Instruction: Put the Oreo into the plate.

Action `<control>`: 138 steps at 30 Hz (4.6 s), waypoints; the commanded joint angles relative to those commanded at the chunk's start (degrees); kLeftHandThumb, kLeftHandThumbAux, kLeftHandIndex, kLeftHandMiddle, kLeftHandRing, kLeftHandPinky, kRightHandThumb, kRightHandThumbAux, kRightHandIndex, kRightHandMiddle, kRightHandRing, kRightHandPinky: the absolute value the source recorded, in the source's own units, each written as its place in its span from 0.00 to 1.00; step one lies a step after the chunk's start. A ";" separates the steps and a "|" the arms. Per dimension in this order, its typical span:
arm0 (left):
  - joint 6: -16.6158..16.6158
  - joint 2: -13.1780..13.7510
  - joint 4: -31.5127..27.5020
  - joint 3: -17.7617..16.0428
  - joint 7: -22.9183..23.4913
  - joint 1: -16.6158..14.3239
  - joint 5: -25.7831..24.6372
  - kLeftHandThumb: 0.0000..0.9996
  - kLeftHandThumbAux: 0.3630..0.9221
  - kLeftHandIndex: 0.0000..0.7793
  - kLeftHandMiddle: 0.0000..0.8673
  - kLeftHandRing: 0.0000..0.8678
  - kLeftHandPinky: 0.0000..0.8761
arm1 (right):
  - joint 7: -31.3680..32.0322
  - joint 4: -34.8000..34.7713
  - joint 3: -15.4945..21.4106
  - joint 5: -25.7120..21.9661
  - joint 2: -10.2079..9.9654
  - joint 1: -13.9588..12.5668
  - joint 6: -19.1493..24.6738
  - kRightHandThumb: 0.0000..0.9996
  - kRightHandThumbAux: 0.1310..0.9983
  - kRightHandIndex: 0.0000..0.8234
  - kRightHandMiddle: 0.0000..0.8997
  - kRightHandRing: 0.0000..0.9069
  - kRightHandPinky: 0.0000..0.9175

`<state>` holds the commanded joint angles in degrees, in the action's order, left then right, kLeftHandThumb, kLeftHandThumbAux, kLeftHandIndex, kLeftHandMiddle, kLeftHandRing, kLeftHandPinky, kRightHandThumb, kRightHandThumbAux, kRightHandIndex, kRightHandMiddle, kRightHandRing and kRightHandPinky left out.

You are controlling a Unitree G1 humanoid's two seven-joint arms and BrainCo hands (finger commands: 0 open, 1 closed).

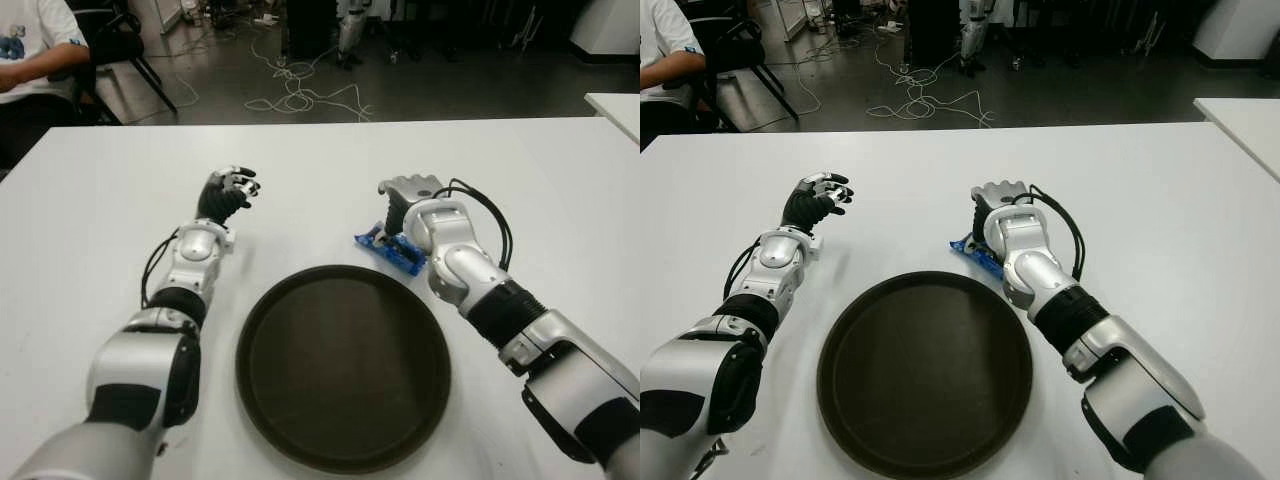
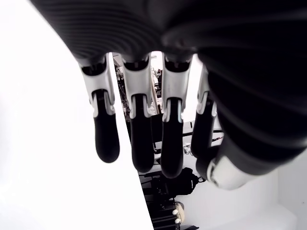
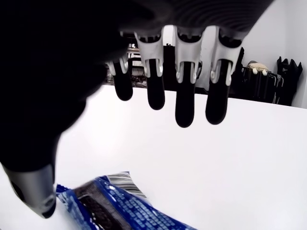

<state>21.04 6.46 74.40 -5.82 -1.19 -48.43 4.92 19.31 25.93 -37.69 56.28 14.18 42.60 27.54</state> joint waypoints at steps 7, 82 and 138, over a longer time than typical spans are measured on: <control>0.17 0.01 -0.09 0.53 -0.78 0.05 0.50 0.82 0.58 0.48 0.53 0.43 0.48 | 0.64 -1.21 0.00 0.35 0.17 -0.57 0.74 0.00 0.60 0.27 0.26 0.32 0.42; 0.64 0.14 -0.13 0.24 -0.45 0.22 0.11 0.82 0.58 0.49 0.53 0.45 0.50 | -11.68 4.53 1.67 -1.00 1.74 -6.74 -2.60 0.00 0.69 0.17 0.17 0.22 0.27; 0.40 -0.24 -0.35 0.83 -0.77 0.06 0.52 0.82 0.58 0.48 0.53 0.45 0.50 | -30.01 38.47 5.85 -14.28 -1.10 -0.49 -41.36 0.00 0.77 0.36 0.32 0.33 0.34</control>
<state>21.44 6.22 74.05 -4.99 -1.96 -48.38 5.44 -10.71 64.40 -31.84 42.00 13.07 42.11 -13.82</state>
